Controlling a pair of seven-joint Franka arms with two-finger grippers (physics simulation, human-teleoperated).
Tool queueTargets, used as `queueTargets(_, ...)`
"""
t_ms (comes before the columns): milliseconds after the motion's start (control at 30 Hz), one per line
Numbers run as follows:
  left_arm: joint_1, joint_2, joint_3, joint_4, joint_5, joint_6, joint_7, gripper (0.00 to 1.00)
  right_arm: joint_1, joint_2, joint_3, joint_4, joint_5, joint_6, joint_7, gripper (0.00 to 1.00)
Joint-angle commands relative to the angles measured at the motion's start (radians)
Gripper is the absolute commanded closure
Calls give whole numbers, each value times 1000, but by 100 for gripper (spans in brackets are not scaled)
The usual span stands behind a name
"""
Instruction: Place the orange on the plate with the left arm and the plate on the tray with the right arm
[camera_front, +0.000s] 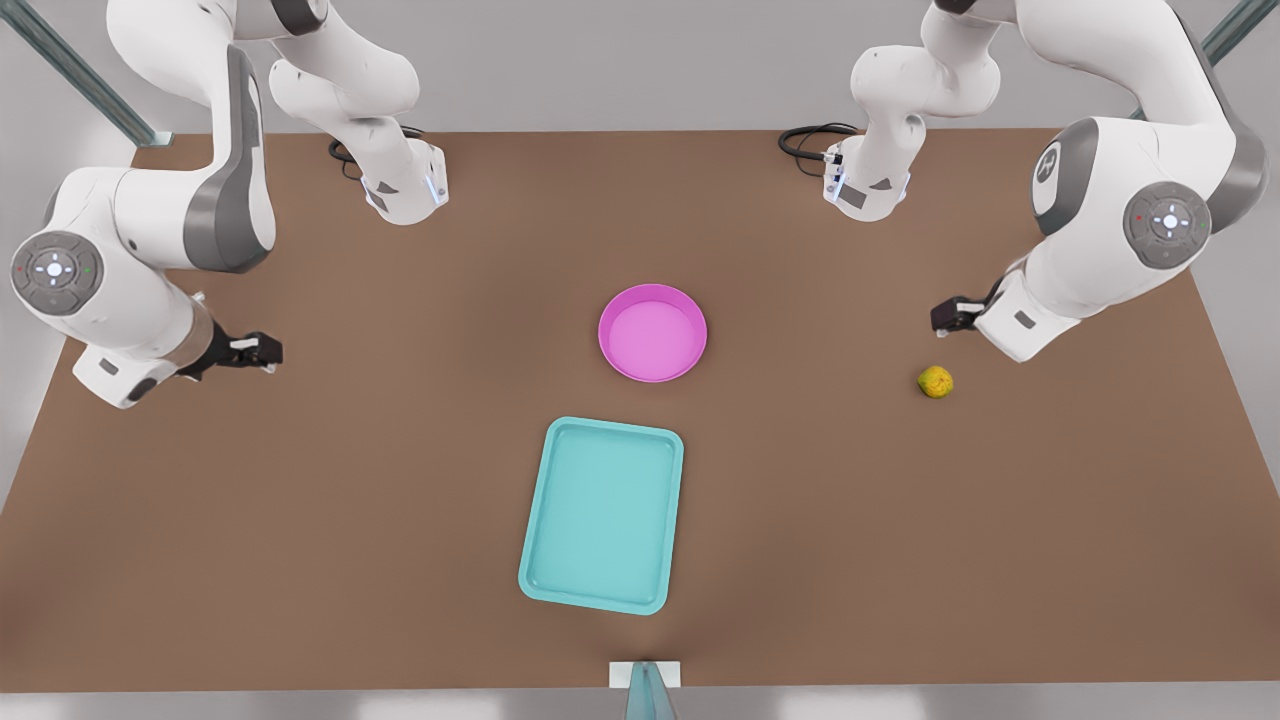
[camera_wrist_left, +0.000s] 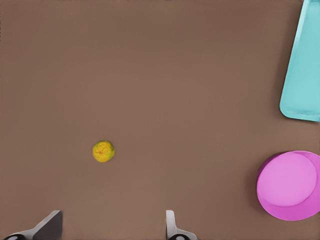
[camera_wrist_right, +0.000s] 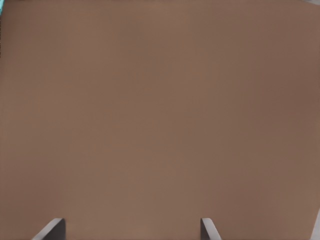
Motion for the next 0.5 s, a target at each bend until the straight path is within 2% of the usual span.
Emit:
queueTargets(0, 0, 0, 0, -1, -1, 62, -101, 0, 1, -1, -1, 1, 3, 59, -59, 0)
queueTargets(67, 0, 23, 6, -30, 2, 62, -116, 0, 1, -1, -1, 1, 3, 59, -55, 0)
queueTargets(100, 3, 55, 29, -120, 2, 72, -113, 0, 1, -1, -1, 1, 3, 59, -49, 0)
queueTargets(133, 7, 118, 44, -148, 8, 147, -116, 0, 1, 1, -1, 1, 3, 59, -49, 0)
queueTargets(200, 9, 135, 146, -362, 8, 462, 11, 0, 1, 16, 1, 4, 4, 59, -49, 0)
queueTargets(267, 6, 134, 164, -620, 8, 781, 43, 0, 1, 16, 1, 4, 4, 59, -49, 0)
queueTargets(300, 7, 134, 164, -688, 8, 891, 45, 0, 1, 17, 1, 4, 4, 59, -49, 0)
queueTargets(367, 9, 155, 164, -697, 8, 898, 45, 0, 1, 19, 1, 4, 6, 59, -49, 0)
queueTargets(467, 17, 177, 167, -702, 10, 890, 243, 0, -1, 19, 1, 4, 13, 59, -49, 0)
